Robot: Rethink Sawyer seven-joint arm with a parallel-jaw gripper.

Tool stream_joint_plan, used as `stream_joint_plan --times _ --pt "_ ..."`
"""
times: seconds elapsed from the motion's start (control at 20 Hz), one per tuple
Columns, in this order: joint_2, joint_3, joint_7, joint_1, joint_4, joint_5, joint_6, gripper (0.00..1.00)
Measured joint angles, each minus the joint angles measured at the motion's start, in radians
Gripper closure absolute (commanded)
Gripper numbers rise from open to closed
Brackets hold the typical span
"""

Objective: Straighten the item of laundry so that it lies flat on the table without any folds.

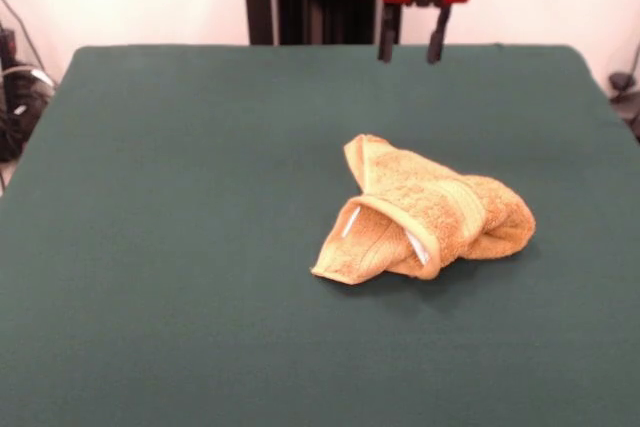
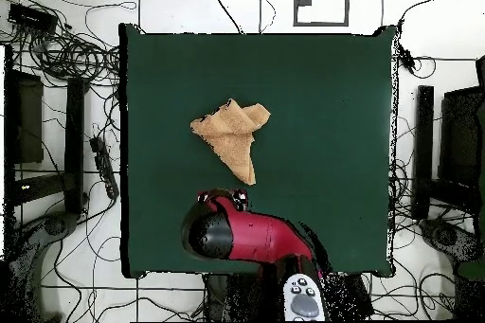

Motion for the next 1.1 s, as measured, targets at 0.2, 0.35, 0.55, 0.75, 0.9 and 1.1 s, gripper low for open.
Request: stream_joint_plan --times 0.2,0.35,0.55,0.75,0.9,1.1 --pt "0.042 -0.004 0.0 0.008 -0.06 0.0 0.003 0.0" --pt "0.077 -0.005 0.0 0.007 -0.128 0.0 0.014 0.0" --pt "0.12 -0.004 0.0 0.002 -0.218 0.0 0.03 0.0" --pt "0.15 -0.004 0.0 -0.006 -0.286 0.0 0.032 0.0" --pt "0.166 -0.004 0.0 -0.009 -0.322 -0.001 0.032 0.0" --pt "0.185 -0.004 0.0 -0.013 -0.363 -0.005 0.032 0.0"
